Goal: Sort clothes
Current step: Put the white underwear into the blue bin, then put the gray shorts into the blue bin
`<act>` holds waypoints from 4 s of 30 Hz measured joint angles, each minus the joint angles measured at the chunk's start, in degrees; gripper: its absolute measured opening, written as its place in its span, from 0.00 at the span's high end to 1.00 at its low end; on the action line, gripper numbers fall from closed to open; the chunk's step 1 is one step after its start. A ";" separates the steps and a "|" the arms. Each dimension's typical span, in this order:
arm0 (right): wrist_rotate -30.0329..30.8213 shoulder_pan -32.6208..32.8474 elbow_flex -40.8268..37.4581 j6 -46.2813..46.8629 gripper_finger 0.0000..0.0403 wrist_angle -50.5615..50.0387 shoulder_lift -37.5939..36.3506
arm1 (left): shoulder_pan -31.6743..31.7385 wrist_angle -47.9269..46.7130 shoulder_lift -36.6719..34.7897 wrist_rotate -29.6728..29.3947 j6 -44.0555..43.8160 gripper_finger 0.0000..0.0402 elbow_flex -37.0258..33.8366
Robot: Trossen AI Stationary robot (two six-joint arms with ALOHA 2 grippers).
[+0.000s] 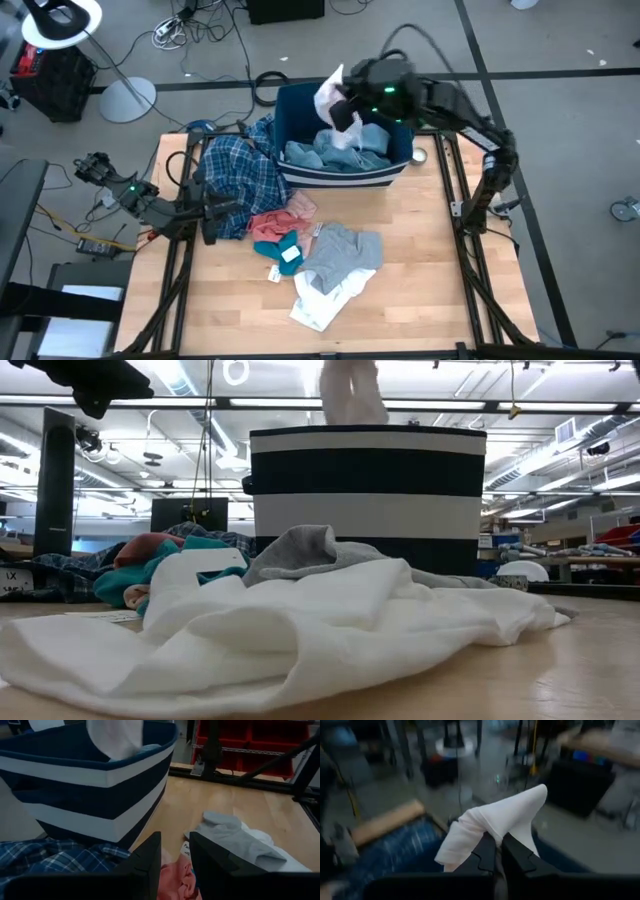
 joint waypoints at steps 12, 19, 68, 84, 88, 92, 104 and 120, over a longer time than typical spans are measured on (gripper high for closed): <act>-13.99 -7.29 -3.92 9.64 0.96 -7.25 15.25 | 0.01 -2.78 -4.03 -0.39 0.00 0.73 0.02; -28.43 -11.64 -3.99 18.21 0.85 -13.78 23.73 | 0.02 -3.27 -4.03 -0.39 -0.15 0.73 0.02; -11.57 16.82 -4.03 18.67 0.50 -24.85 -6.91 | 0.00 -0.31 -3.83 11.74 1.36 0.73 0.02; -9.53 26.90 -28.73 27.25 0.50 -16.45 -3.96 | 0.01 -0.33 -3.83 11.80 2.95 0.73 0.02; -12.83 27.21 -39.17 28.78 0.50 -7.84 -3.60 | 0.02 -0.35 -3.83 11.80 2.89 0.73 0.02; -14.11 27.66 -48.44 31.32 0.50 2.20 -3.59 | 0.02 -0.33 -3.83 11.74 2.86 0.73 0.02; -18.22 27.76 -69.57 33.80 0.54 25.96 -3.63 | 0.02 -0.33 -3.83 11.63 2.78 0.73 0.02; -20.06 28.89 -81.33 38.35 0.90 30.59 -4.16 | 0.02 -0.29 -3.83 10.99 2.56 0.73 0.02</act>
